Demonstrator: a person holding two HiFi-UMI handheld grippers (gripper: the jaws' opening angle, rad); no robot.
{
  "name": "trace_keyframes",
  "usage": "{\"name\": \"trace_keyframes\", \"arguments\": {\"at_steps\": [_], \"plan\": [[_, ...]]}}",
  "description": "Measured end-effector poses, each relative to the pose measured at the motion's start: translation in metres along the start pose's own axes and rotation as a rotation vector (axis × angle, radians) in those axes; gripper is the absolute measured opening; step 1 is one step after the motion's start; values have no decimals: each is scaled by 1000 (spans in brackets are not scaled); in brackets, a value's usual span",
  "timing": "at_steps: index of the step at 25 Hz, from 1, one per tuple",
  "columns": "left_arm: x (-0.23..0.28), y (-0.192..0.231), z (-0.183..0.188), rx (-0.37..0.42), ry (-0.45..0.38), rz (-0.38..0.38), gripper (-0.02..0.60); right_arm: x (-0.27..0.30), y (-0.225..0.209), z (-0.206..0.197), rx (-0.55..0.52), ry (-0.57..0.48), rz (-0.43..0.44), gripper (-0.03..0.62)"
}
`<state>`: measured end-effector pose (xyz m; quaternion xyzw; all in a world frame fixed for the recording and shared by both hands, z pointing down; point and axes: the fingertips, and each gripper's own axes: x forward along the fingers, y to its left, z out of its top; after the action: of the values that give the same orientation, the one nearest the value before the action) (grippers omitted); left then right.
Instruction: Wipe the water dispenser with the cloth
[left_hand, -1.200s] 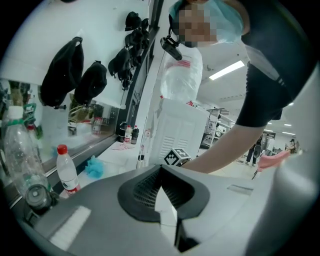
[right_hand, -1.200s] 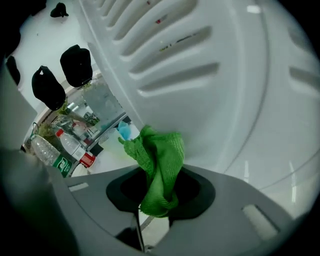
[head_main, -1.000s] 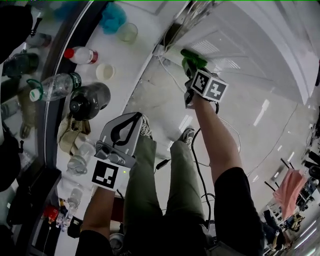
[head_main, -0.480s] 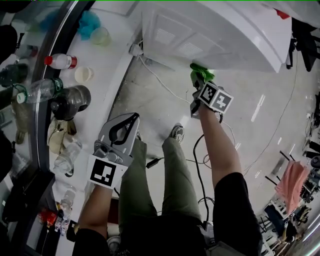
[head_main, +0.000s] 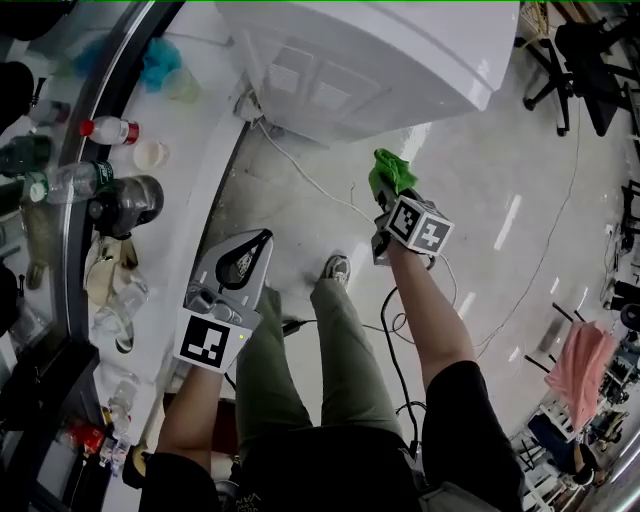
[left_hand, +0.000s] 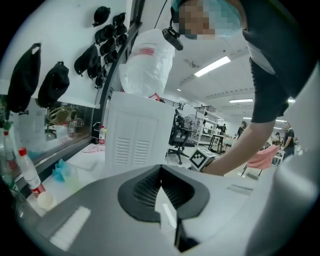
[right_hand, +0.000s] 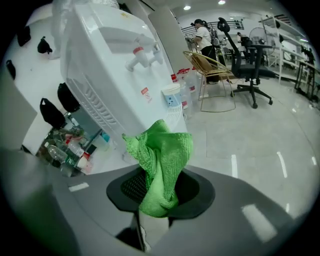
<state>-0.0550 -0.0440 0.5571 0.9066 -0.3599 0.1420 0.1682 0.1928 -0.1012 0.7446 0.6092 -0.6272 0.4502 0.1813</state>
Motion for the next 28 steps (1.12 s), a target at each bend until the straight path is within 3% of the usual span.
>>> {"name": "trace_keyframes", "arguments": {"at_steps": [10, 20, 23, 28], "plan": [[-4, -26, 46, 3, -40, 74, 2, -106, 79, 20, -50, -135, 245, 115], [-26, -56, 114, 43, -90, 83, 3, -231, 131, 105, -272, -325, 321, 116], [-36, -64, 134, 90, -108, 99, 2, -266, 149, 117, -322, -357, 351, 116], [-51, -83, 165, 69, -172, 120, 2, -308, 173, 116, -388, -351, 419, 115]]}}
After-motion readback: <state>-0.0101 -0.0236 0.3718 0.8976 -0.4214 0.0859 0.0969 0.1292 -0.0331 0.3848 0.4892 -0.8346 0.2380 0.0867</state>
